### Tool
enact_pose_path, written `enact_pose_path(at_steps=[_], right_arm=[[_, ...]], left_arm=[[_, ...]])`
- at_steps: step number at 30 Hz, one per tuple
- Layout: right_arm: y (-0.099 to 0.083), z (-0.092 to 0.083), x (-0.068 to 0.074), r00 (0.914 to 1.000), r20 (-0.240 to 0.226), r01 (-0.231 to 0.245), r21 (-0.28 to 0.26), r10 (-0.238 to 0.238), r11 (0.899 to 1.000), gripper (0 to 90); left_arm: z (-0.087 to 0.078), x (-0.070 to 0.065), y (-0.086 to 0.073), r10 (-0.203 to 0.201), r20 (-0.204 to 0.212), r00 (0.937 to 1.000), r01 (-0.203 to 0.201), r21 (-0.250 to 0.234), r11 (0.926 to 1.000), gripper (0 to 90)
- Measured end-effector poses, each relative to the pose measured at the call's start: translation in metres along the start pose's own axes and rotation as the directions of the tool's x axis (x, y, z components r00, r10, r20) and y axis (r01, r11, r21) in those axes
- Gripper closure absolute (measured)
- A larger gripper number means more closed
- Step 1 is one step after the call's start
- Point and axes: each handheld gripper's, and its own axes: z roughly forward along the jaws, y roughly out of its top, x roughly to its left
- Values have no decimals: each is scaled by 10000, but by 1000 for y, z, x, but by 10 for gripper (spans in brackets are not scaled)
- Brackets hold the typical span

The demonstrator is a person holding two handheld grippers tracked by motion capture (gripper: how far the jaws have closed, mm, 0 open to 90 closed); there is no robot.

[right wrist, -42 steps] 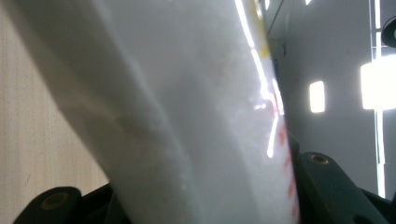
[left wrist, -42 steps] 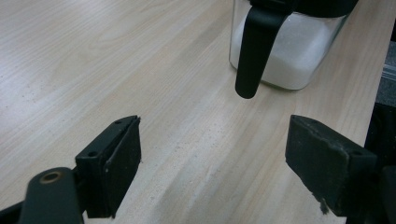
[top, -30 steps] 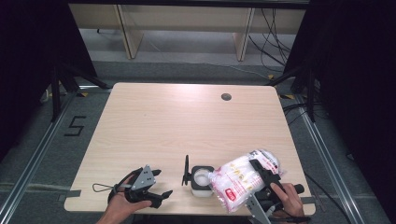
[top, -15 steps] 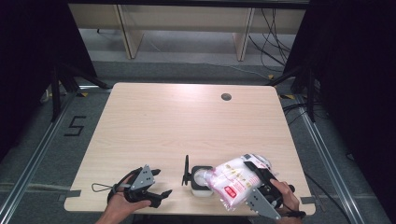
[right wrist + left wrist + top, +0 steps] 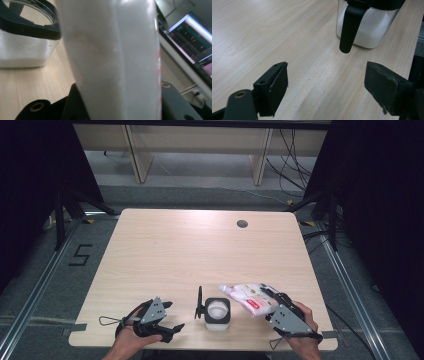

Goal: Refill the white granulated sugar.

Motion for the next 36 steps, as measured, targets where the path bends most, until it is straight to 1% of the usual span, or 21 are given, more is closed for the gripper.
enact_pose_path(at_steps=[3,6,9,10,12,15,17,18,21,22,23,24,25,26,28,29,30,31,33,34,36], right_arm=[[-4,8,-3,9991,-187,-371,-45,370,9993,656],[-8,17,-4,9972,-312,-669,140,673,9977,665],[-10,25,-5,9965,-403,-716,273,726,9971,668],[-10,26,-6,9961,-470,-734,221,744,9971,669],[-11,31,-10,9906,-551,-1252,-9,1250,9921,671],[-13,38,-15,9770,-578,-2071,-272,2053,9779,672],[-16,45,-19,9702,-702,-2358,-514,2320,9704,672],[-17,47,-19,9654,-656,-2562,-615,2522,9647,672],[-21,55,-22,9501,-811,-3053,-461,3011,9511,673],[-22,57,-23,9496,-769,-3084,-540,3039,9497,674],[-23,57,-23,9377,-769,-3432,-551,3387,9376,674],[-24,55,-25,9313,-838,-3591,-478,3545,9321,674],[-26,55,-27,9317,-757,-3598,-602,3552,9311,674],[-27,53,-26,9218,-780,-3839,-493,3797,9220,674],[-29,53,-27,9256,-668,-3765,-592,3726,9245,675],[-29,51,-26,9212,-598,-3872,-470,3844,9208,675],[-29,51,-27,9298,-582,-3661,-415,3635,9297,676],[-29,50,-24,9248,-672,-3767,-262,3744,9260,677],[-29,51,-25,9332,-542,-3573,-318,3554,9334,677],[-29,51,-24,9297,-550,-3660,-290,3642,9301,677],[-30,50,-25,9300,-505,-3659,-352,3640,9300,677]], left_arm=[[2,-1,0,-319,54,9995,320,-85,9995,187],[1,-2,0,-331,66,9994,331,1,9995,187],[0,-1,0,-303,43,9995,303,53,9995,188],[-1,1,0,-71,-29,10000,72,228,9997,188],[0,1,-1,-209,48,9998,208,122,9997,188],[1,0,-1,-185,-107,9998,186,77,9998,188],[1,0,-1,-249,-80,9997,250,64,9997,188],[2,0,-2,-350,14,9994,350,-141,9993,188],[1,0,-2,-308,-76,9995,308,-110,9995,188],[2,0,-2,-317,-59,9995,316,-123,9994,188],[1,3,-2,-92,-138,9999,93,91,9999,188],[2,2,-2,-193,-116,9997,193,7,9998,188],[2,0,-2,-378,-27,9993,377,-180,9991,188],[1,0,-2,-337,-83,9994,336,-116,9994,188],[-1,1,-2,-217,-69,9997,217,72,9997,188],[0,1,-2,-306,-110,9995,305,-42,9995,188],[-1,1,-2,-302,-128,9995,303,28,9995,188],[-1,1,-2,-292,-71,9995,292,11,9996,187],[-1,1,-2,-312,-145,9994,311,-72,9995,187],[-2,1,-2,-319,-155,9994,318,-71,9995,187],[-2,1,-2,-253,-175,9995,253,15,9997,188]])
